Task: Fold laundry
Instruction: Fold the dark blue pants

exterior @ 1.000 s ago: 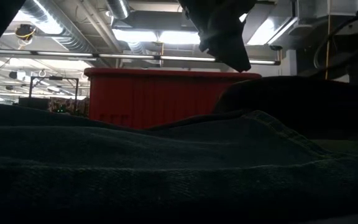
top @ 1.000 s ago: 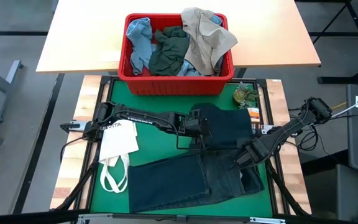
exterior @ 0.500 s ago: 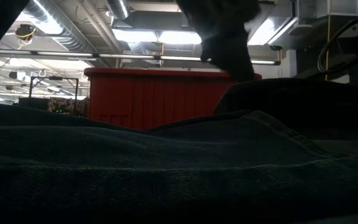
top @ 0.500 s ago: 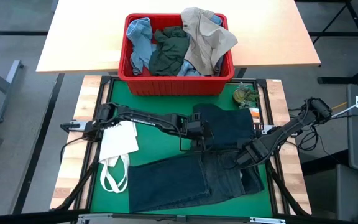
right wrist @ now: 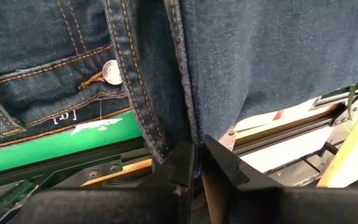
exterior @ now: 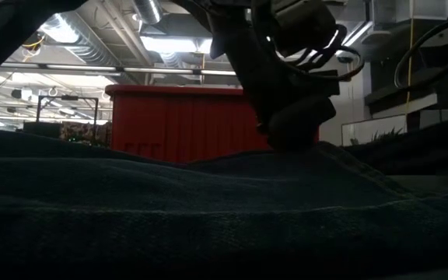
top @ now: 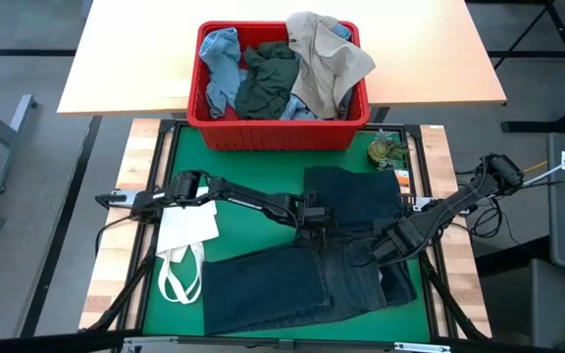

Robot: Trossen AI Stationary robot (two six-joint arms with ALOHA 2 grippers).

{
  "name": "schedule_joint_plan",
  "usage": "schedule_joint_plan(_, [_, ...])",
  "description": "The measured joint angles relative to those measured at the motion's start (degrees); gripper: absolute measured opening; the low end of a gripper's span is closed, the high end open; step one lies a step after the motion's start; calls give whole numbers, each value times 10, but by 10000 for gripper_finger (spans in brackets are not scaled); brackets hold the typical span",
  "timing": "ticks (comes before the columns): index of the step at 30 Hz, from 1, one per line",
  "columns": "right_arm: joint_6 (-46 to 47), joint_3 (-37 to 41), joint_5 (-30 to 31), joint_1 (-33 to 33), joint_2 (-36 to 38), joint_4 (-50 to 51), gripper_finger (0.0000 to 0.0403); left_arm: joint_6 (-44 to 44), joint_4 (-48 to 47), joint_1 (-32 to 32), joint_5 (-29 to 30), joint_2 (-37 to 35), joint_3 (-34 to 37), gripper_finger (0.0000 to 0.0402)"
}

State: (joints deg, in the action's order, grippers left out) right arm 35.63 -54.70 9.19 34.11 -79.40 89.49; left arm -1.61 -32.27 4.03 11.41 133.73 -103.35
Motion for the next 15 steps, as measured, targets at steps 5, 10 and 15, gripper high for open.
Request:
schedule_joint_plan(5, [-3,0,-4,0,0,-1,26,5,-4,0,0,-9,3,135])
schedule_joint_plan(10, [-3,0,-8,0,0,-1,26,18,-17,-6,-6,-29,5,135])
schedule_joint_plan(15, [-3,0,-16,0,0,8,26,19,-28,-8,-8,-57,5,135])
